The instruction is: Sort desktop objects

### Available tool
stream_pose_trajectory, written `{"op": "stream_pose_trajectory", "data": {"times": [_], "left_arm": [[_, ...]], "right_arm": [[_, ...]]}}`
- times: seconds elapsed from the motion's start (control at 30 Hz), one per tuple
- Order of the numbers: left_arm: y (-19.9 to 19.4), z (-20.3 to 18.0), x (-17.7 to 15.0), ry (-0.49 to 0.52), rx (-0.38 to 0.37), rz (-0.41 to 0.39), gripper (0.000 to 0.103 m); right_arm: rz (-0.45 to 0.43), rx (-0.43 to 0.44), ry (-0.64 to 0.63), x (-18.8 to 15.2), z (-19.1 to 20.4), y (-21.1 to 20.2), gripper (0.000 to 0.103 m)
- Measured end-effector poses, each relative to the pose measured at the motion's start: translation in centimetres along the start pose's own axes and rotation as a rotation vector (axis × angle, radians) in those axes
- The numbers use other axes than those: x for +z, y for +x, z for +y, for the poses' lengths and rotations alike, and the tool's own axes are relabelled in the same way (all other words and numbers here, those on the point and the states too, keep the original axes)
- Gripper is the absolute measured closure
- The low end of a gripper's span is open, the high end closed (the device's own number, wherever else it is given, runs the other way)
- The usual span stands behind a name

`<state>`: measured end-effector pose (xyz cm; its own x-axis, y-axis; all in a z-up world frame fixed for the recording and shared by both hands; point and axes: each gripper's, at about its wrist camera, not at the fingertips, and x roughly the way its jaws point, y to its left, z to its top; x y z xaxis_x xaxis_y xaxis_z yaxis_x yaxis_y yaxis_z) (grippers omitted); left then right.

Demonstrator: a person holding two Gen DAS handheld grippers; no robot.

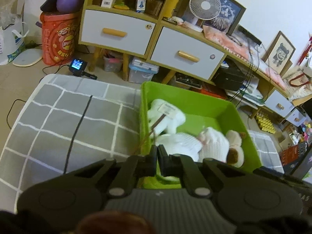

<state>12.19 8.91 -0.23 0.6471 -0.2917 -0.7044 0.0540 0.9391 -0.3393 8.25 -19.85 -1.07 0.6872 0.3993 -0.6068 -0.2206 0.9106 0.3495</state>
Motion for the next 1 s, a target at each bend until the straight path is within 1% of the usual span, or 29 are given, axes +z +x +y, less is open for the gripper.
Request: {"op": "stream_pose_trajectory", "data": {"times": [0.17, 0.27, 0.33, 0.4, 0.43, 0.5, 0.53, 0.57, 0.6, 0.63, 0.67, 0.7, 0.8, 1.0], "left_arm": [[-0.2, -1.6, 0.8, 0.017, -0.039, -0.020, 0.100], [-0.4, -2.4, 0.7, 0.038, -0.047, -0.019, 0.095], [-0.5, -2.7, 0.3, 0.063, -0.037, -0.016, 0.090], [-0.8, -3.0, -0.1, 0.087, -0.023, -0.018, 0.074], [-0.9, -3.0, -0.3, 0.095, -0.017, -0.018, 0.070], [-1.2, -3.1, -0.7, 0.109, -0.011, -0.013, 0.056], [-1.4, -3.2, -0.8, 0.115, -0.012, -0.010, 0.054], [-1.5, -3.2, -1.0, 0.120, -0.016, -0.008, 0.049], [-1.7, -3.2, -1.2, 0.125, -0.022, -0.004, 0.043], [-1.8, -3.2, -1.4, 0.131, -0.027, 0.000, 0.039], [-2.0, -3.3, -1.6, 0.138, -0.030, 0.005, 0.027], [-2.1, -3.3, -1.9, 0.144, -0.034, 0.008, 0.018], [-2.5, -3.5, -2.9, 0.174, -0.057, 0.017, 0.009], [-2.2, -4.0, -5.1, 0.232, -0.096, 0.060, 0.002]], "right_arm": [[-0.003, -0.001, 0.004, 0.0, -0.1, -0.1, 0.034], [-0.004, 0.000, 0.006, 0.1, -0.3, -0.1, 0.034], [-0.005, 0.002, 0.006, 0.1, -0.3, -0.2, 0.034], [-0.004, 0.007, 0.009, 0.1, -0.4, -0.3, 0.034], [-0.003, 0.010, 0.012, 0.1, -0.5, -0.4, 0.034], [-0.001, 0.017, 0.017, 0.0, -0.7, -0.6, 0.034], [0.000, 0.018, 0.017, -0.1, -0.7, -0.8, 0.033], [0.000, 0.019, 0.017, -0.1, -0.8, -0.9, 0.030], [-0.001, 0.019, 0.016, -0.2, -0.8, -1.1, 0.029], [-0.001, 0.020, 0.014, -0.3, -0.8, -1.3, 0.029], [0.000, 0.022, 0.012, -0.4, -0.8, -1.5, 0.028], [0.001, 0.022, 0.007, -0.5, -0.8, -1.7, 0.028], [0.001, 0.013, -0.011, -1.0, -0.9, -2.6, 0.025], [0.009, -0.033, -0.022, -2.1, -1.9, -4.3, 0.018]]}}
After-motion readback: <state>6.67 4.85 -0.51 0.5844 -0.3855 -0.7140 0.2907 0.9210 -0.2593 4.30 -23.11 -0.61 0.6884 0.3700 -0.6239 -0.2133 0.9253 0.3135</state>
